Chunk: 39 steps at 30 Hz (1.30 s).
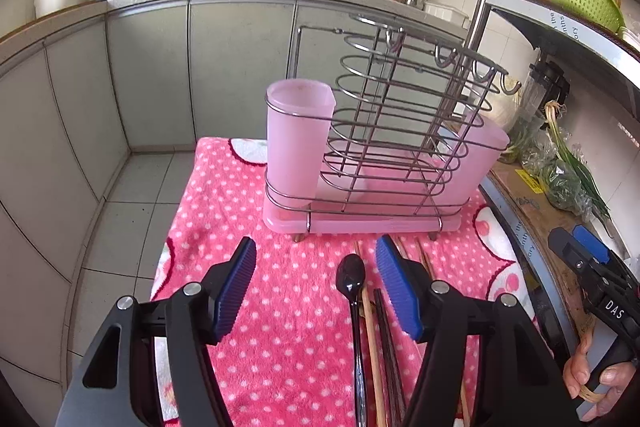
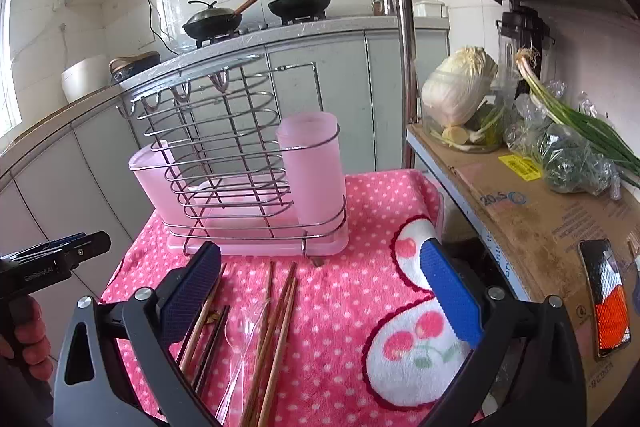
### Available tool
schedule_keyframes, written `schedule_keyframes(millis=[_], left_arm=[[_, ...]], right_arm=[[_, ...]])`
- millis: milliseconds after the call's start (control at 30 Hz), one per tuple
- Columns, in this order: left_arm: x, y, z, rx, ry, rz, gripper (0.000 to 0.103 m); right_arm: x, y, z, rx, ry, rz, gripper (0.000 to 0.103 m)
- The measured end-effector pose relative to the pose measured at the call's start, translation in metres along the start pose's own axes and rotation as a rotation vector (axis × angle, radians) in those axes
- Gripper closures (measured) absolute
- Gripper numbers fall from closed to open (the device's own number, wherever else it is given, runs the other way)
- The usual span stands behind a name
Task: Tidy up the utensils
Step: 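Lower the left tool onto the black spoon and close it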
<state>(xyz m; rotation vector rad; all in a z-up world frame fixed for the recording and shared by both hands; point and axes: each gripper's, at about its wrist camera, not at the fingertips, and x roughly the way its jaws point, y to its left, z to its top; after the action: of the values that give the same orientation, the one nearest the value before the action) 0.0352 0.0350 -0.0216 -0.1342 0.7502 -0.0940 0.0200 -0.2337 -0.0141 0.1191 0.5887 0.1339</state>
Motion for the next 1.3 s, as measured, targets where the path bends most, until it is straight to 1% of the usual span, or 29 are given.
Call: schedule_keyframes(millis=[167,267,300,333,400,467,533,633,700,733,800,833,900,933,1000,1067,1100,1200,1300], left_arm=[[0.034,-0.003,-0.001,-0.024,0.126,-0.056,0.045],[0.058,-0.012,-0.003,-0.005,0.188,-0.059,0.049],[0.065,-0.016,-0.005,0.009,0.202,-0.061,0.049],[0.073,-0.021,-0.007,0.027,0.218,-0.062,0.049],[0.087,-0.028,-0.011,0.050,0.247,-0.054,0.054],[0.101,-0.032,-0.013,0.060,0.269,-0.054,0.057],[0.114,-0.035,-0.016,0.072,0.289,-0.042,0.059],[0.129,-0.037,-0.020,0.074,0.314,-0.043,0.064],[0.139,-0.035,-0.023,0.073,0.330,-0.039,0.069],[0.143,-0.033,-0.024,0.063,0.341,-0.043,0.069],[0.148,-0.028,-0.027,0.032,0.361,-0.076,0.075],[0.148,-0.025,-0.027,0.023,0.357,-0.077,0.076],[0.146,-0.019,-0.027,0.007,0.350,-0.095,0.081],[0.144,-0.015,-0.026,0.004,0.345,-0.102,0.081],[0.135,-0.008,-0.023,0.008,0.331,-0.096,0.081],[0.129,0.001,-0.019,0.015,0.330,-0.051,0.083],[0.129,0.007,-0.019,0.005,0.332,-0.045,0.083],[0.132,0.025,-0.018,-0.042,0.358,-0.041,0.083],[0.132,0.041,-0.020,-0.098,0.383,-0.073,0.083]], right_arm=[[0.020,-0.011,-0.008,0.036,0.088,0.018,0.003],[0.029,-0.018,-0.014,0.063,0.110,0.022,0.004],[0.030,-0.020,-0.015,0.068,0.109,0.022,0.009],[0.031,-0.023,-0.016,0.073,0.112,0.023,0.011],[0.035,-0.027,-0.019,0.082,0.124,0.029,0.015],[0.040,-0.031,-0.020,0.092,0.147,0.037,0.019],[0.044,-0.034,-0.022,0.101,0.172,0.056,0.026],[0.049,-0.036,-0.024,0.102,0.190,0.069,0.028],[0.052,-0.036,-0.024,0.100,0.194,0.074,0.028],[0.053,-0.035,-0.025,0.099,0.195,0.074,0.028],[0.057,-0.035,-0.025,0.102,0.203,0.079,0.028],[0.059,-0.036,-0.025,0.105,0.209,0.083,0.028],[0.062,-0.036,-0.025,0.111,0.220,0.090,0.028],[0.062,-0.036,-0.024,0.111,0.223,0.091,0.028],[0.064,-0.034,-0.024,0.107,0.226,0.093,0.028],[0.064,-0.032,-0.023,0.103,0.227,0.096,0.028],[0.064,-0.030,-0.023,0.102,0.228,0.099,0.028],[0.065,-0.027,-0.023,0.094,0.235,0.102,0.028],[0.066,-0.025,-0.023,0.098,0.244,0.118,0.028]])
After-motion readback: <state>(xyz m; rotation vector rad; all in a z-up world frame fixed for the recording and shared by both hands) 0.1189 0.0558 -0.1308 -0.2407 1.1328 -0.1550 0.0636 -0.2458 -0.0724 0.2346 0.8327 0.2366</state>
